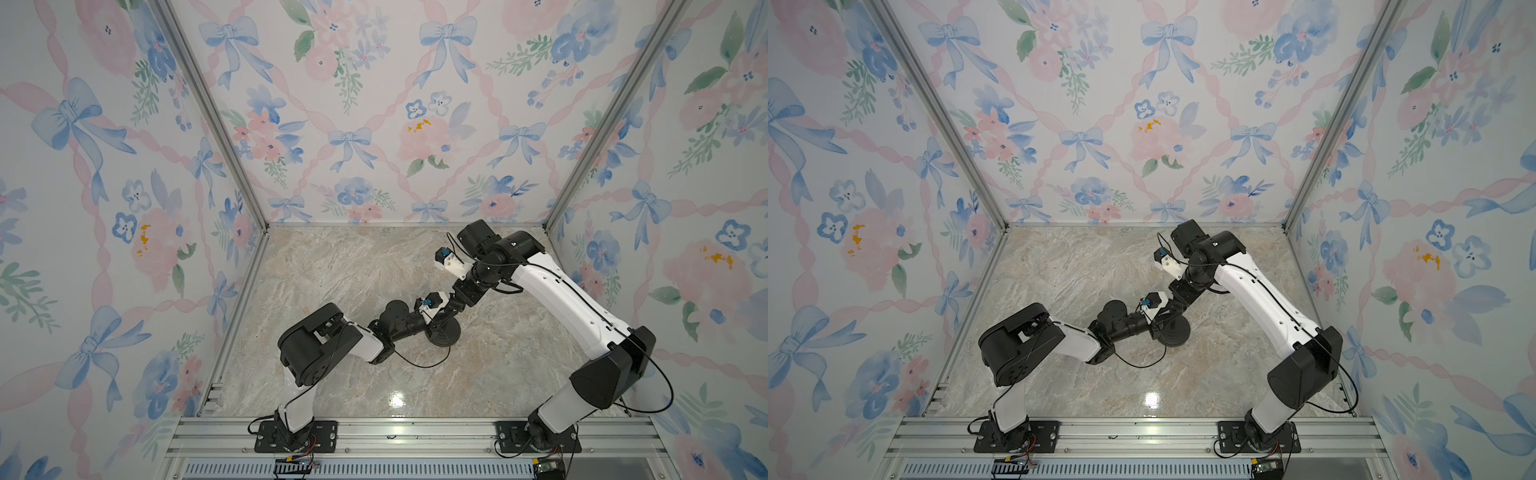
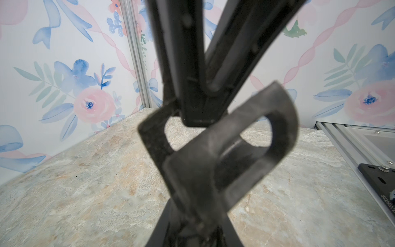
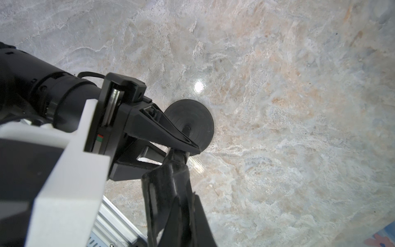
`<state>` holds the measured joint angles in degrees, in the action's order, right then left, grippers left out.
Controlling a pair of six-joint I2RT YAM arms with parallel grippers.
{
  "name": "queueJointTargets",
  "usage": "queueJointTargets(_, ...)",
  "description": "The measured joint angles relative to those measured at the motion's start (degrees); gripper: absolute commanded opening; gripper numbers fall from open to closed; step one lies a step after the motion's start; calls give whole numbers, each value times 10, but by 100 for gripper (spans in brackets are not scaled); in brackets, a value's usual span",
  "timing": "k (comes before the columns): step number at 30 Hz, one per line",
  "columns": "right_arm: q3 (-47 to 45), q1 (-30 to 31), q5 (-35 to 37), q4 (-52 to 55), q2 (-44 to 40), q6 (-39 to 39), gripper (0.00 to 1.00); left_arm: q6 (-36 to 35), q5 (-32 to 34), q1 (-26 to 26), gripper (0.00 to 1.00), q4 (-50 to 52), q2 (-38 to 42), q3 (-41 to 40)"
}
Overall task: Assemble a microphone stand
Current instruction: Screw the microphone stand pole into the microphone stand base.
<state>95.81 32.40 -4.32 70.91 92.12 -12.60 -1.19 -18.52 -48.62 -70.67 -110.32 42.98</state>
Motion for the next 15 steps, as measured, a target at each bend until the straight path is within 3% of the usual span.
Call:
queueJointTargets(4,-50,7,8,-45,-39,79,2,0,1,0,35,0,0,0)
queueJointTargets(15,-84,18,21,-91,-63,323,2,2,35,3,44,17,0,0)
